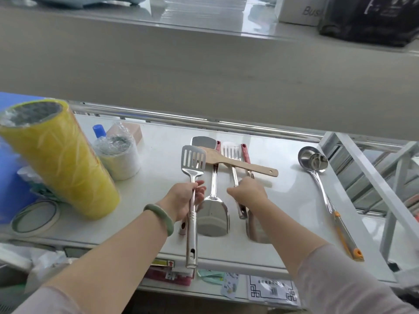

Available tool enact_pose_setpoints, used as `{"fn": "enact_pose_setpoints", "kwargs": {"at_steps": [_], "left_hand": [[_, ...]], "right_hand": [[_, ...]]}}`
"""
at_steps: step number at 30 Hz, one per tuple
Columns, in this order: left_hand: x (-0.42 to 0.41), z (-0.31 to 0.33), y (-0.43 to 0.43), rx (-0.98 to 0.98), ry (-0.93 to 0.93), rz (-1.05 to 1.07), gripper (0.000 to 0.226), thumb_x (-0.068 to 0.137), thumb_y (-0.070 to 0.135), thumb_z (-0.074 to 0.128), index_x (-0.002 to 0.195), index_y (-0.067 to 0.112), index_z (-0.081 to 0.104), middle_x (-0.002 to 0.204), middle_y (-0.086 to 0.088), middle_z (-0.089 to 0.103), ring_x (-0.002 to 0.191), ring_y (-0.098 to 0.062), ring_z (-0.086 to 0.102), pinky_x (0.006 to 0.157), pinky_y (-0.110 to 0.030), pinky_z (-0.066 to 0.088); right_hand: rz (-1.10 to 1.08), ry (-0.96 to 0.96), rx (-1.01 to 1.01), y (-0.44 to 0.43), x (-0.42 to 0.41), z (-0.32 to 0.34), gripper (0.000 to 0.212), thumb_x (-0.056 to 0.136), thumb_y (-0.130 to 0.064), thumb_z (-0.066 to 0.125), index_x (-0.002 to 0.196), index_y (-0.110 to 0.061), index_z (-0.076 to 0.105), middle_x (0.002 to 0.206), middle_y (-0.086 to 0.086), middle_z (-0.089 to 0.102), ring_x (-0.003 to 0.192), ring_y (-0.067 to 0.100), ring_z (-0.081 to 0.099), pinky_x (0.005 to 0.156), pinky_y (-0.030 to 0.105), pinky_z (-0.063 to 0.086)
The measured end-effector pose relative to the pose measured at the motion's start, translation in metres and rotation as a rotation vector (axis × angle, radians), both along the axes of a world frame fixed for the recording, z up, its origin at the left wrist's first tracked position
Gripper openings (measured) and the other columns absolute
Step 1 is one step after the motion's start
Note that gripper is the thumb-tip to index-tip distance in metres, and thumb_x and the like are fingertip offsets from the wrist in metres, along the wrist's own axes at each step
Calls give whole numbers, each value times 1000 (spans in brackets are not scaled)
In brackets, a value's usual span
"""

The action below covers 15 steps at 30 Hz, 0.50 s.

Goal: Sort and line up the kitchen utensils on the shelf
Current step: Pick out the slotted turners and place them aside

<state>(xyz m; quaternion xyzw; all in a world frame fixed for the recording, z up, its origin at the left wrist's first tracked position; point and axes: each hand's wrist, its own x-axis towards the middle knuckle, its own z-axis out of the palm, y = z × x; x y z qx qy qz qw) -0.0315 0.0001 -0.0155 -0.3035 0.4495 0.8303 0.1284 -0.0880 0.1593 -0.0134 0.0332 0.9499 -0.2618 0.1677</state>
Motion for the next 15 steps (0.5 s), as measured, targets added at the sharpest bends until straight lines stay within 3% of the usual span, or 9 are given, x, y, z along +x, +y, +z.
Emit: {"fn": "enact_pose_setpoints", "kwargs": {"at_steps": [3, 7, 10, 13, 15], "left_hand": [[-4, 8, 15, -9, 26, -36, 20, 99, 8, 29, 101, 9, 49, 81, -11, 58, 55, -16, 66, 70, -33, 49], [-10, 19, 34, -40, 43, -84, 37, 94, -8, 25, 128, 0, 36, 119, -23, 56, 113, -37, 57, 91, -47, 46], [-13, 22, 46, -62, 41, -107, 41, 92, -13, 22, 130, -3, 34, 129, -27, 49, 119, -42, 52, 80, -45, 47], [-14, 21, 54, -98, 22, -89, 29, 95, -7, 21, 114, 0, 42, 100, -22, 56, 86, -34, 61, 51, -33, 57], [-15, 20, 59, -100, 20, -75, 27, 96, -4, 22, 107, 0, 46, 98, -23, 56, 77, -30, 59, 41, -30, 56]], "right_hand": [[-21, -37, -198, 4, 3, 18, 21, 74, -23, 54, 82, -6, 61, 72, 11, 65, 72, 29, 65, 66, 33, 51], [-120, -154, -390, 5, 18, 42, 13, 76, -13, 55, 72, -2, 62, 64, 14, 57, 62, 26, 54, 58, 32, 41], [-173, -207, -478, 9, 41, 58, 25, 81, -5, 52, 57, -8, 53, 52, 9, 53, 40, 17, 46, 36, 16, 33], [-176, -288, -559, 20, 71, 72, 21, 82, -7, 54, 61, -9, 53, 54, 9, 50, 30, 11, 42, 33, 9, 28], [-172, -324, -600, 29, 86, 77, 21, 81, -9, 56, 60, -8, 54, 49, 8, 50, 27, 11, 42, 37, 14, 32]]}}
